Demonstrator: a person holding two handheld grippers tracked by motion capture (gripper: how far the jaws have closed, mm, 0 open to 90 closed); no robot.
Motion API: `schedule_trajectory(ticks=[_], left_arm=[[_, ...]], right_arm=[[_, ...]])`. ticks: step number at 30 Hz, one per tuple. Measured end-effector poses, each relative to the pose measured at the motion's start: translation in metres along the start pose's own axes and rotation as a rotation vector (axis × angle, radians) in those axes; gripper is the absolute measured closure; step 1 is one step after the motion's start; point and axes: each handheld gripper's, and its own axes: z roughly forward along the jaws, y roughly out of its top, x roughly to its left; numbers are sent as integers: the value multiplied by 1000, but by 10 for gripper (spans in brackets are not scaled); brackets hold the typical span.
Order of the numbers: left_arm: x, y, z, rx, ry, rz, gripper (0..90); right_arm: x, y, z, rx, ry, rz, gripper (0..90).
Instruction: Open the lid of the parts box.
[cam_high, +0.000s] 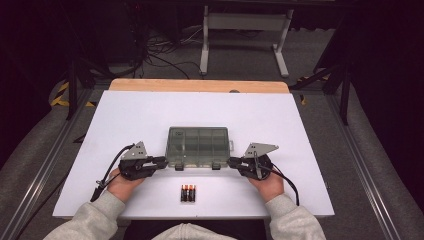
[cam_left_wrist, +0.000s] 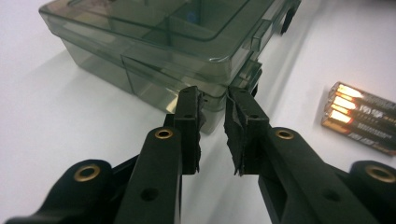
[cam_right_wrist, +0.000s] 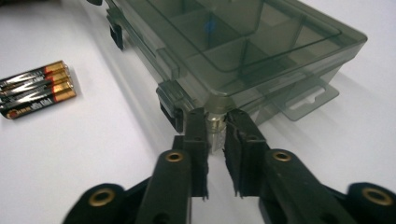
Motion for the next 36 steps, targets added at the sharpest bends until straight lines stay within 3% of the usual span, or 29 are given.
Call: schedule_trajectory(ticks=[7, 12, 16, 19, 24, 31, 35, 36], left_arm=[[1, 3, -6, -78, -10, -20, 796], [1, 5, -10, -139, -28, -52, 802], [5, 9, -13, -218, -37, -66, 803], [6, 12, -12, -248, -28, -70, 809], [7, 16, -10, -257, -19, -67, 810], [7, 18, -9, -262, -16, -73, 810], [8, 18, -10, -261, -16, -82, 809], [8, 18, -10, -262, -14, -81, 809]], right_arm=[[0, 4, -3, -34, 0, 5, 848], [-2, 7, -7, -94, 0, 16, 860], [-3, 9, -10, -146, -5, 19, 868], [-4, 12, -10, -176, -3, 27, 869], [-6, 15, -8, -206, 5, 55, 869], [-6, 16, -7, -218, 5, 58, 865], [-6, 17, -9, -203, -19, 51, 798], [-5, 18, -9, -196, -37, 45, 728]])
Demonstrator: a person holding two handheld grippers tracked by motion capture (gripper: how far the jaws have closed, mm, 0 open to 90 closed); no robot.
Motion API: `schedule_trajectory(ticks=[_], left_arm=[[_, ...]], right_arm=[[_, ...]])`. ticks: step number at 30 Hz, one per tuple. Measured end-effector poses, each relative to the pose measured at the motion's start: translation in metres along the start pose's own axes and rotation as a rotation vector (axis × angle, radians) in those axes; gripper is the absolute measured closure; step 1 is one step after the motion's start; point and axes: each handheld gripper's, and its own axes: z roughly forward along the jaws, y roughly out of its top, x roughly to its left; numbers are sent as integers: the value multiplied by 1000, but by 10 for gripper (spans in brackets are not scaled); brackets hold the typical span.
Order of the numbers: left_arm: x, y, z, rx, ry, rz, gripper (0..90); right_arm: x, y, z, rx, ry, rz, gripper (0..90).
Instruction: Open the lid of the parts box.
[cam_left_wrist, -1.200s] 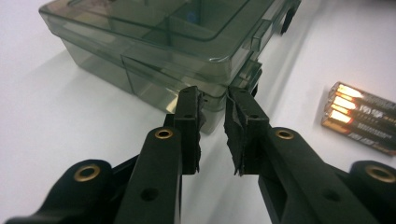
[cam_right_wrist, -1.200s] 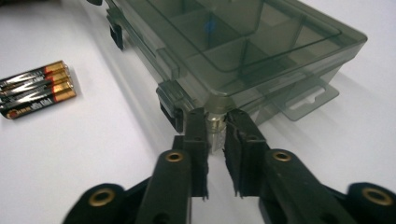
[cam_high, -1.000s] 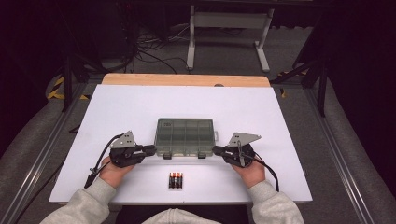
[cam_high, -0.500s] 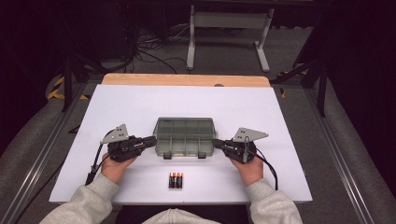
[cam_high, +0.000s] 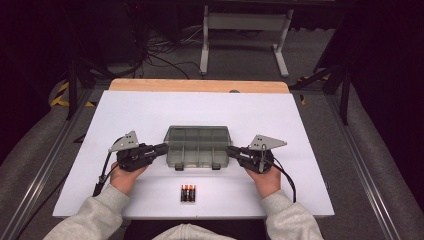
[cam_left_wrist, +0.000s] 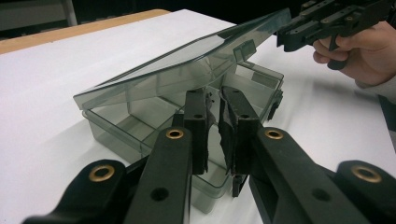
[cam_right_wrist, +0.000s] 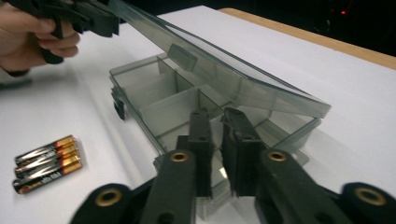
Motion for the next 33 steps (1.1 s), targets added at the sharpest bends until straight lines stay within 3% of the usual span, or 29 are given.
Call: schedule_trajectory(ticks=[2, 3, 4, 6, 12, 16, 21, 26, 33], left_arm=[[1, 0, 0, -5, -1, -3, 809], [2, 0, 0, -3, -6, -8, 808], [2, 0, 0, -3, -6, -8, 807], [1, -1, 1, 2, -10, -13, 804], [-1, 0, 1, 12, -29, -8, 762], [-8, 0, 7, 74, -54, 42, 686], [-8, -4, 12, 147, -85, 31, 617], [-7, -6, 14, 178, -106, 27, 592], [-9, -9, 19, 234, -115, 43, 568]], right_arm=[[1, 2, 0, 29, -56, 15, 565], [0, 2, 1, 33, -73, 9, 511], [0, 2, 1, 33, -73, 9, 511], [-3, 7, 2, 40, -134, -1, 392], [-8, 19, 4, 27, -149, -24, 381], [-12, 26, 5, 12, -149, -15, 384], [-20, 39, 9, -1, -145, -13, 399], [-24, 47, 13, 1, -147, -27, 419], [-29, 57, 18, -1, -128, -41, 558]])
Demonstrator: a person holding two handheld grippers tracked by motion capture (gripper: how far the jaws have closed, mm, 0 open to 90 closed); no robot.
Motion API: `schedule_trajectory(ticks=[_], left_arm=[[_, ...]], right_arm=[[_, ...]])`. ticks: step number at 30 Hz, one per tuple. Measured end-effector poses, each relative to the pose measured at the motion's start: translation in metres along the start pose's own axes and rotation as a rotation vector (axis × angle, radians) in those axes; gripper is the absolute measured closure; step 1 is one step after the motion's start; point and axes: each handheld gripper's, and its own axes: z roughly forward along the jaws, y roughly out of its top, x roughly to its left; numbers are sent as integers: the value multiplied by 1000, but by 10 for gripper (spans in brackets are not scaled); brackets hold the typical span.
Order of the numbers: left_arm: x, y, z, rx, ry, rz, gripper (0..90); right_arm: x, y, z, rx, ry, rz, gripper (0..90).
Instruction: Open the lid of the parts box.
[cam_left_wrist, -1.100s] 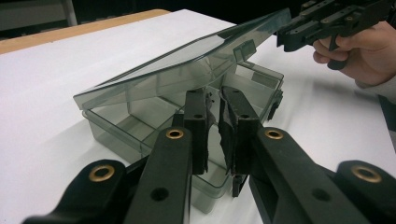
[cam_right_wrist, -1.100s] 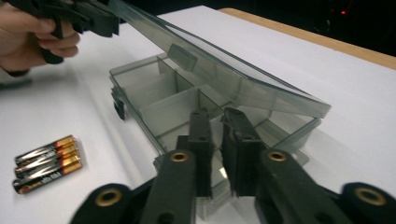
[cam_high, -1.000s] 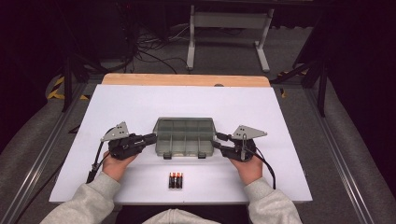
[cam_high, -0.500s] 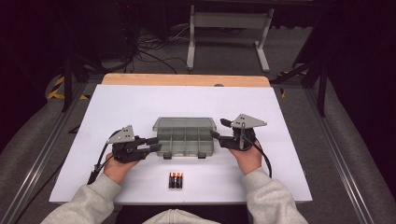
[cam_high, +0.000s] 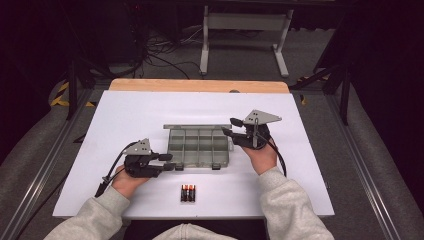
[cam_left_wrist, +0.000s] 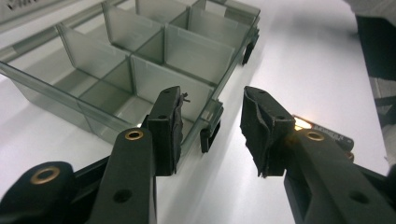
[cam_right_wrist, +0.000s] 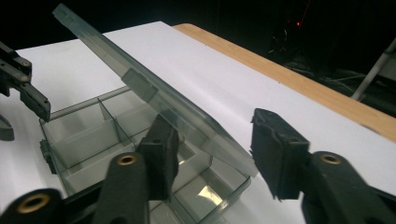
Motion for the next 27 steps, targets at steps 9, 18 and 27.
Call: schedule_trajectory(ticks=[9, 18, 27], left_arm=[[-2, 1, 1, 13, 28, 26, 579], [-2, 1, 1, 16, 33, 32, 577], [-1, 1, 0, 12, 31, 28, 577]], right_arm=[[-5, 4, 9, 1, -2, 5, 623], [-13, 13, 18, -4, -23, 18, 632], [-25, 14, 35, -3, -45, 43, 626]])
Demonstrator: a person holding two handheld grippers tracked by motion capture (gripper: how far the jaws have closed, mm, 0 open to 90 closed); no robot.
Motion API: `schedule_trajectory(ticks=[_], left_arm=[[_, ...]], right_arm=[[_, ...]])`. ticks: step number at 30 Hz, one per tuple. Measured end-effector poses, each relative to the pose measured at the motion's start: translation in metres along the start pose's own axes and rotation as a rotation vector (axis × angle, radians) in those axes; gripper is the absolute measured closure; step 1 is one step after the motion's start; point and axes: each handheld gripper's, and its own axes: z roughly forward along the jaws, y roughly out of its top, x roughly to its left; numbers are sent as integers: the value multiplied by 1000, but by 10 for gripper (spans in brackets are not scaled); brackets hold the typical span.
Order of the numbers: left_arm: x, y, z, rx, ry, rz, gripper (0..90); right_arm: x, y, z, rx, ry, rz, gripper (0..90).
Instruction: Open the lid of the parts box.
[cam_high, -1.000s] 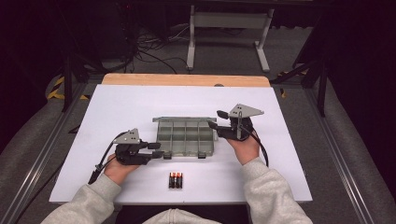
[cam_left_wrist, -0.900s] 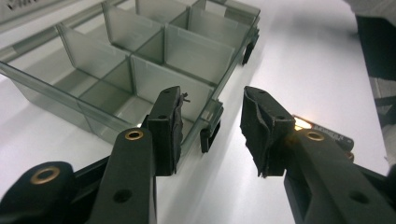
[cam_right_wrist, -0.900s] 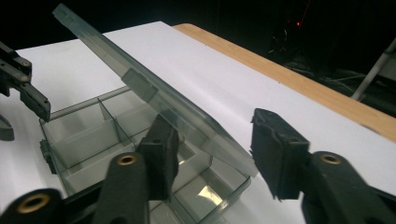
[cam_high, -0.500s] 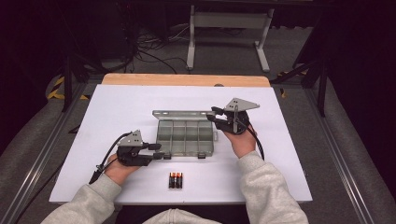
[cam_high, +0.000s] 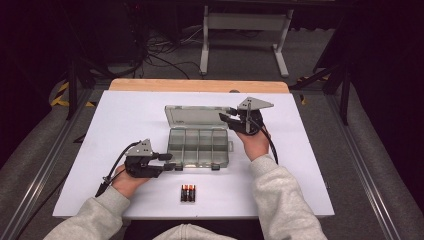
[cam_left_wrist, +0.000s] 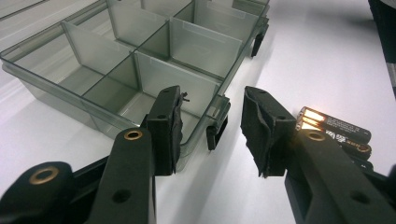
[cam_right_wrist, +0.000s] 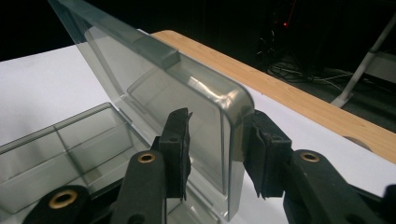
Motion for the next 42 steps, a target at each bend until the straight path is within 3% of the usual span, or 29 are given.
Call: schedule_trajectory(ticks=[5, 14, 24, 42], left_arm=[[0, 0, 2, 0, -9, -10, 572], [-1, 0, 5, 8, -29, -11, 571], [-1, 0, 5, 3, -39, -27, 563], [-1, 0, 4, 5, -40, -30, 557]], right_arm=[[-8, -8, 14, 28, -7, 30, 630], [-15, -15, 29, 38, -23, 39, 608], [-18, -25, 44, 91, -30, 50, 560], [-21, -36, 58, 121, -4, 79, 382]])
